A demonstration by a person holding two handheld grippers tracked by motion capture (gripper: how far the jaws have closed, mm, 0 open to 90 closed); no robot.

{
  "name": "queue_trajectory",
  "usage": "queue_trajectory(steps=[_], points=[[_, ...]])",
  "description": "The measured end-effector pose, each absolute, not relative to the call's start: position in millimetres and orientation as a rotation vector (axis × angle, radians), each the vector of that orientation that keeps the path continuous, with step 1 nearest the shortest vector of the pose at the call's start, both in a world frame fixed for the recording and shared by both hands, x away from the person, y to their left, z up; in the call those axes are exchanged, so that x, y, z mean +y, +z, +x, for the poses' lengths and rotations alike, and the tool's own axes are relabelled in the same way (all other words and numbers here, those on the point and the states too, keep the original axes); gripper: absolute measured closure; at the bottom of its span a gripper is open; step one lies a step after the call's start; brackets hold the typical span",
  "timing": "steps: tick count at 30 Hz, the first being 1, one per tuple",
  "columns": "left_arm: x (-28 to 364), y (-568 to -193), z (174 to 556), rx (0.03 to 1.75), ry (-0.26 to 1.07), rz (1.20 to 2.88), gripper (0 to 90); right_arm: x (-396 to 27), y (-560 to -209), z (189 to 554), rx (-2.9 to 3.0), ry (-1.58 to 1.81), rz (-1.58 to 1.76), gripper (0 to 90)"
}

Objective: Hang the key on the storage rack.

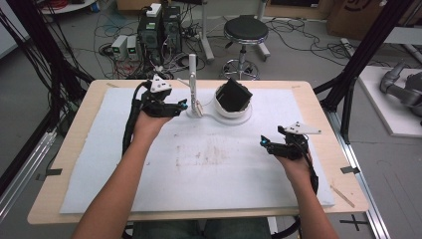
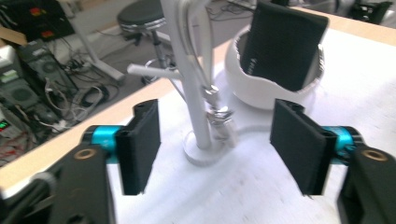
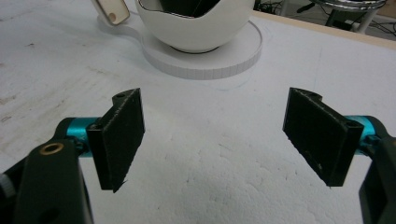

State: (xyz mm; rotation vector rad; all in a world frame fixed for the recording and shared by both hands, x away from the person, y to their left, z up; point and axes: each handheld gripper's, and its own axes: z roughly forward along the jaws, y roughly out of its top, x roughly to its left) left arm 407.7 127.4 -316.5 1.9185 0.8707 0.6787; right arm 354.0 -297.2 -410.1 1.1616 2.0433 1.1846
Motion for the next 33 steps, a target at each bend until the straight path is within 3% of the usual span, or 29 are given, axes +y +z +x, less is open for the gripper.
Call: queue_trajectory(steps=[17, 33], points=[[173, -332, 350, 0.723, 0.625, 1.874, 21.2, -300, -408, 352, 2.022, 1.189, 1.164, 21.0], [208, -397, 327, 0.832, 0.54, 1.858, 19.1, -301, -408, 352, 2.018, 1.186, 1.165, 21.0]])
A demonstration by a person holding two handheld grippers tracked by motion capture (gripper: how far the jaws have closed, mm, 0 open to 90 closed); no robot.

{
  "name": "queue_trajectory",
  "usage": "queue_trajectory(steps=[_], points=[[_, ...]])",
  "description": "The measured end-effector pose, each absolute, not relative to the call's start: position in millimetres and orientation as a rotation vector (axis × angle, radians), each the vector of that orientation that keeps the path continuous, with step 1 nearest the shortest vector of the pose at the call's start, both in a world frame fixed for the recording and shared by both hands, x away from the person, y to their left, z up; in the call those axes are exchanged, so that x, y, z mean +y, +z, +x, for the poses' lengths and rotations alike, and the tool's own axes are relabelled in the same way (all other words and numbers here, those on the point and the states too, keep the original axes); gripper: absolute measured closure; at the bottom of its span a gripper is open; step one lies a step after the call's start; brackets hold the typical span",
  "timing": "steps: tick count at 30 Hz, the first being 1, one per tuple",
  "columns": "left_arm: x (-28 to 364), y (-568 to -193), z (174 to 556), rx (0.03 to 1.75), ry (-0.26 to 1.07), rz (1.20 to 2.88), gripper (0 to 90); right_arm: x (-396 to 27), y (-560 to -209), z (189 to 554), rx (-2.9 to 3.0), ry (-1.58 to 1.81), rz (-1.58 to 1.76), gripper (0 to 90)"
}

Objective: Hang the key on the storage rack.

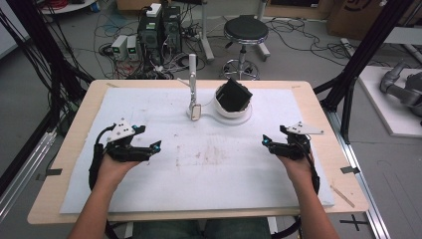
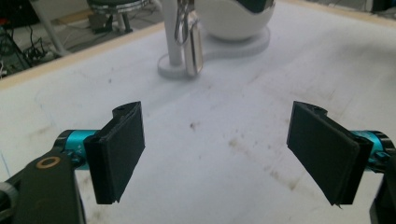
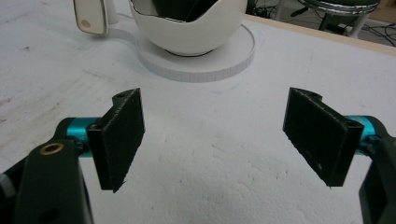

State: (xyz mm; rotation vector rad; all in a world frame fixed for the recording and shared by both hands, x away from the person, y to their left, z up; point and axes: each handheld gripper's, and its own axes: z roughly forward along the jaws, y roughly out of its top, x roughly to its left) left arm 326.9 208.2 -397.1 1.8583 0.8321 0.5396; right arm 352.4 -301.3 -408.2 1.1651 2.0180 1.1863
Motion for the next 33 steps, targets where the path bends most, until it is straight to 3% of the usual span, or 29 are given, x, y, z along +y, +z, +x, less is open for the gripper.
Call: queue_trajectory(steps=[33], points=[[213.5, -401.3, 335.4, 0.862, 0.54, 1.833, 19.1, -297.3, -412.6, 355.8, 2.06, 1.148, 1.162, 21.0]])
